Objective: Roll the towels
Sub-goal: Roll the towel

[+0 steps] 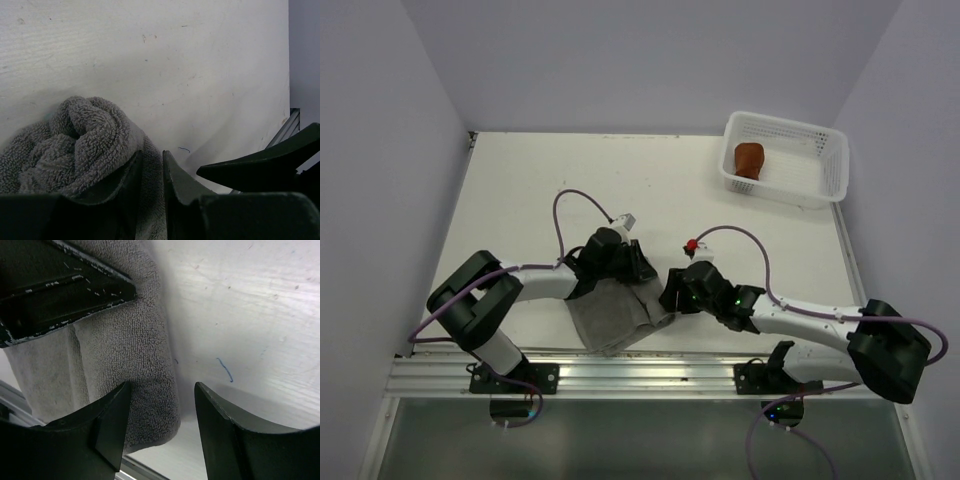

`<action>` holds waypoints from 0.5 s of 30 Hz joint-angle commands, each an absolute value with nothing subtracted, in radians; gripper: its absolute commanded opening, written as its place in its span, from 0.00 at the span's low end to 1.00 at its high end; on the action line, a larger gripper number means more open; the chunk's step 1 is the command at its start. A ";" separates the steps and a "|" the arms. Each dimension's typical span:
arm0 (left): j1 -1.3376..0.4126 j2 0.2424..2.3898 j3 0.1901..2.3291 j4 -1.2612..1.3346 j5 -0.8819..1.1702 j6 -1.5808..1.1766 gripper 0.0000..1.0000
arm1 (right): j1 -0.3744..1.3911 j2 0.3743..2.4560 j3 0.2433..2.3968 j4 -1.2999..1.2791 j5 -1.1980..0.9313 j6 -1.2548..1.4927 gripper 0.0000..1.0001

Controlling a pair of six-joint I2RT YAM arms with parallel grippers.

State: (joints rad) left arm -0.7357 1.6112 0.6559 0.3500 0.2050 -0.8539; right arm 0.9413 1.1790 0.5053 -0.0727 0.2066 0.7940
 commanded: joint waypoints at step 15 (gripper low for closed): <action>-0.739 1.601 0.554 0.270 0.107 -0.864 0.25 | 0.879 1.361 0.347 0.407 -0.071 1.054 0.17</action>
